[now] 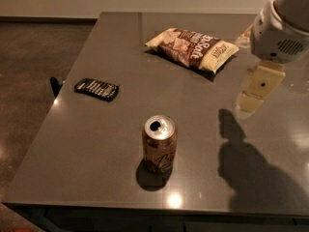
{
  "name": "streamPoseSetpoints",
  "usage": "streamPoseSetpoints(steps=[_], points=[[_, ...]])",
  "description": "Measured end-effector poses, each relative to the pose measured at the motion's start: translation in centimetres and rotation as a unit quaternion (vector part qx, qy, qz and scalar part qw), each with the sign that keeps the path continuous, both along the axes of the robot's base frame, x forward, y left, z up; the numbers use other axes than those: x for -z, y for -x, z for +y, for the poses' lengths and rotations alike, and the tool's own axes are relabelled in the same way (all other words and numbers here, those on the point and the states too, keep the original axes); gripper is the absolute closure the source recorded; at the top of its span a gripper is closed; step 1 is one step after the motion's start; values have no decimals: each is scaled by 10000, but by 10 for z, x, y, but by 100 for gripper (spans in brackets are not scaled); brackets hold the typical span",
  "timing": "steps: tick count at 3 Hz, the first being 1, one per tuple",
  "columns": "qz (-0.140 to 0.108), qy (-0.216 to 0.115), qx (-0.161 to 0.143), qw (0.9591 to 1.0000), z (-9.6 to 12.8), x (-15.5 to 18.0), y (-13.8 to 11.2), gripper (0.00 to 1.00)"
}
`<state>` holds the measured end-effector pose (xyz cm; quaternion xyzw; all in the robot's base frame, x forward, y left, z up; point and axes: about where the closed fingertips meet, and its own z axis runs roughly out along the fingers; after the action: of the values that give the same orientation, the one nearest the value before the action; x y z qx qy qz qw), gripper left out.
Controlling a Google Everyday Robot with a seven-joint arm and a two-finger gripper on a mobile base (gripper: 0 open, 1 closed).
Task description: Move rxbar chocolate near brown chip bag
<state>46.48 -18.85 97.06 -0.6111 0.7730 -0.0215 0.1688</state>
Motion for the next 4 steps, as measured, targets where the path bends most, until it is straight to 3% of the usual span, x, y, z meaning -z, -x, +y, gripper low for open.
streamPoseSetpoints(steps=[2, 3, 4], points=[[160, -689, -231, 9972, 88, 7, -57, 0], [227, -955, -383, 9944, 148, 16, -69, 0], [403, -914, -493, 9938, 229, 52, -85, 0]])
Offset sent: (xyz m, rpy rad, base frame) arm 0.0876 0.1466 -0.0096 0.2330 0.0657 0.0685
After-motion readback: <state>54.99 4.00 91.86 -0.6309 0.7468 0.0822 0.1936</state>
